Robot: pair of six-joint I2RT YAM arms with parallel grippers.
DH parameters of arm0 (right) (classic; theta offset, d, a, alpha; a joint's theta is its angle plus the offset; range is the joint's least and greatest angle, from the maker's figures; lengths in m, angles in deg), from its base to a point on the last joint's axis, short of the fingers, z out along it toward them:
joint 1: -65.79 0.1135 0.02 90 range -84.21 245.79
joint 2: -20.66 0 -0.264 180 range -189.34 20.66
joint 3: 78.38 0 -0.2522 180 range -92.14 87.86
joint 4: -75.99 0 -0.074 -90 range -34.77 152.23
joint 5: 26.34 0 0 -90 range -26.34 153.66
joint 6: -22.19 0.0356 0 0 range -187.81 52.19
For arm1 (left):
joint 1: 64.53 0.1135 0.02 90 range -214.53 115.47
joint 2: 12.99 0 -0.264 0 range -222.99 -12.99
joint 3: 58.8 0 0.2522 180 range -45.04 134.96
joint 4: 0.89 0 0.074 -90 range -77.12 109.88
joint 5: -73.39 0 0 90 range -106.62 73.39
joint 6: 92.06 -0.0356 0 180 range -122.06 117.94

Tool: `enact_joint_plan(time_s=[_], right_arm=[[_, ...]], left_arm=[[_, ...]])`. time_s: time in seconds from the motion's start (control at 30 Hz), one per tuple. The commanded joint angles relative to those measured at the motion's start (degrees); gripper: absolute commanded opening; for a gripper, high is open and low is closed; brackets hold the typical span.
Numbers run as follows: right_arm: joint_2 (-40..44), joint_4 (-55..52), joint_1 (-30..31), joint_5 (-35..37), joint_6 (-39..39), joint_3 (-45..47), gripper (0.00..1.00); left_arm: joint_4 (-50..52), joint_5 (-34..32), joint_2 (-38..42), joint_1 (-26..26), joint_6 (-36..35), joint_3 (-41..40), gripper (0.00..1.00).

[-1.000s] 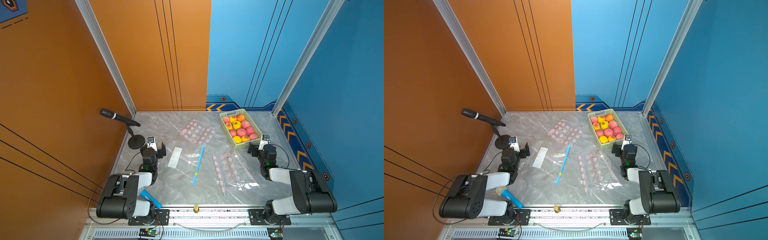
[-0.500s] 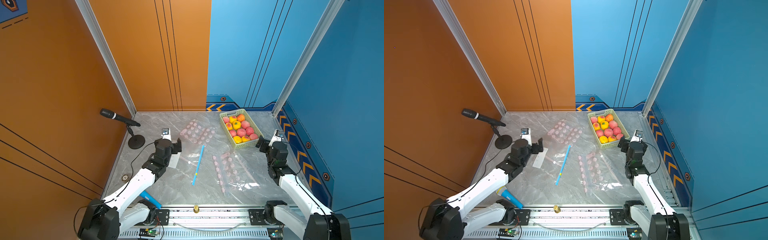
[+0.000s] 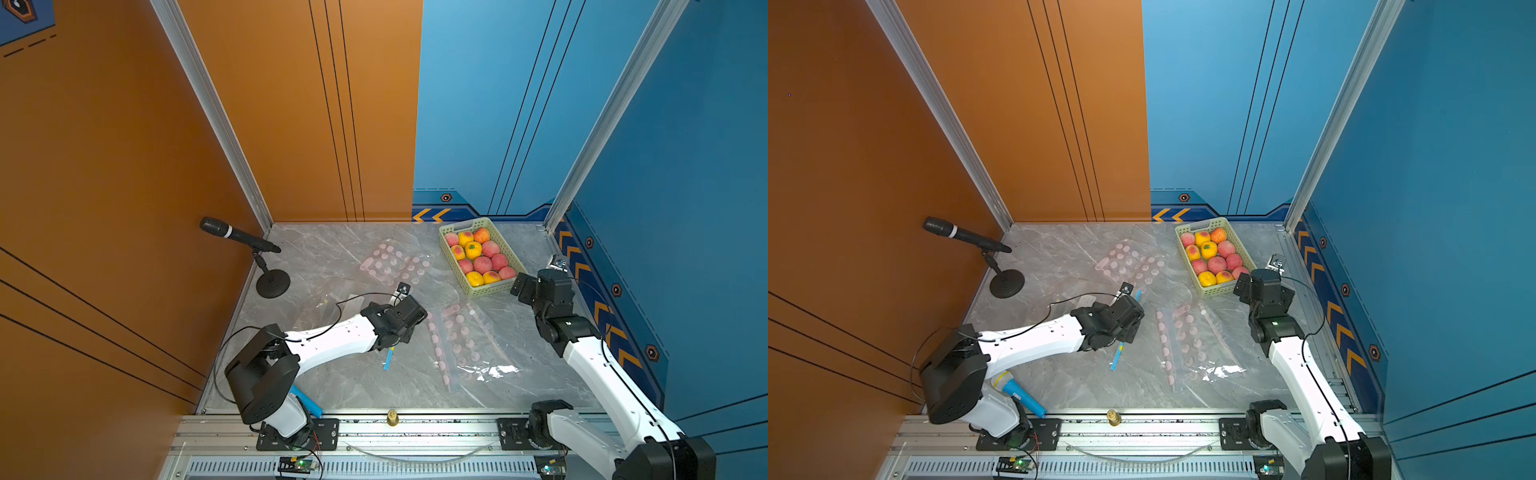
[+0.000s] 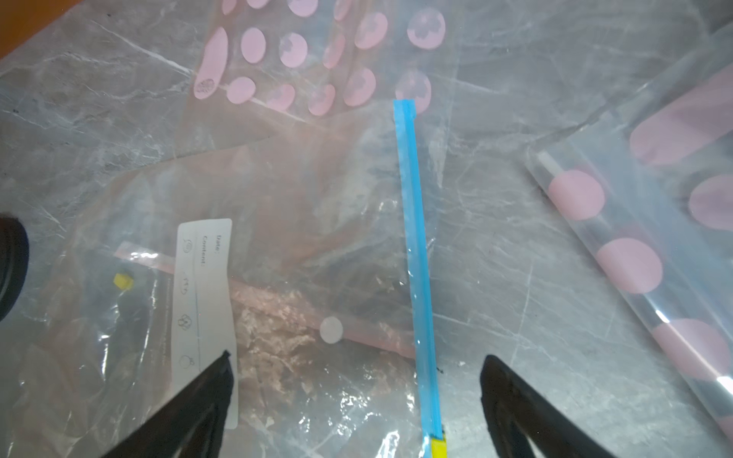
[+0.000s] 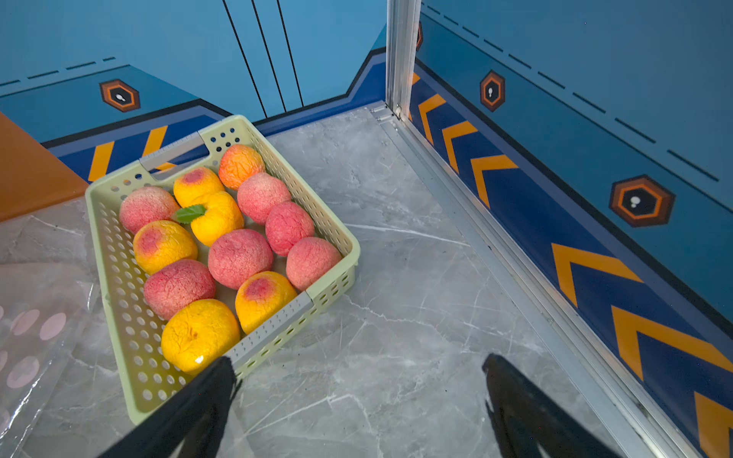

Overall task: Place the peach in a zip-top bag and seal the zipper
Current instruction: Pick up the zipper food storage bag at the center of the board.

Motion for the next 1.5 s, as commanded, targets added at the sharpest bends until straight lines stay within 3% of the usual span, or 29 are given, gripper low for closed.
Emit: enact_joint_plan(time_s=[0.0,0.43,0.73,1.1,1.23,1.47], right_arm=[[-0.86,-3.70,0.55,1.92,2.94,-1.36,1.00],[-0.97,-4.79,2.22,0.81,3.21,-1.79,1.00],[-2.10,-4.04,3.65,0.68,3.77,-2.39,1.00],[-3.17,-5.11,5.93,0.76,2.77,-4.79,1.00],[-3.17,-7.39,7.39,0.60,3.08,-6.15,1.00],[-3.73,-9.61,9.87,-8.12,10.04,-6.46,1.00]], left_arm=[[6.90,1.45,-3.30,-1.10,3.08,3.23,1.00],[9.60,3.19,-13.81,1.34,2.66,9.53,0.88],[9.42,4.04,-17.85,2.60,1.21,11.46,0.66],[6.79,10.17,-18.84,2.89,1.96,9.31,0.16],[6.79,10.30,-16.80,2.37,1.89,9.22,0.02],[6.46,10.85,-6.76,2.66,0.99,9.06,0.00]])
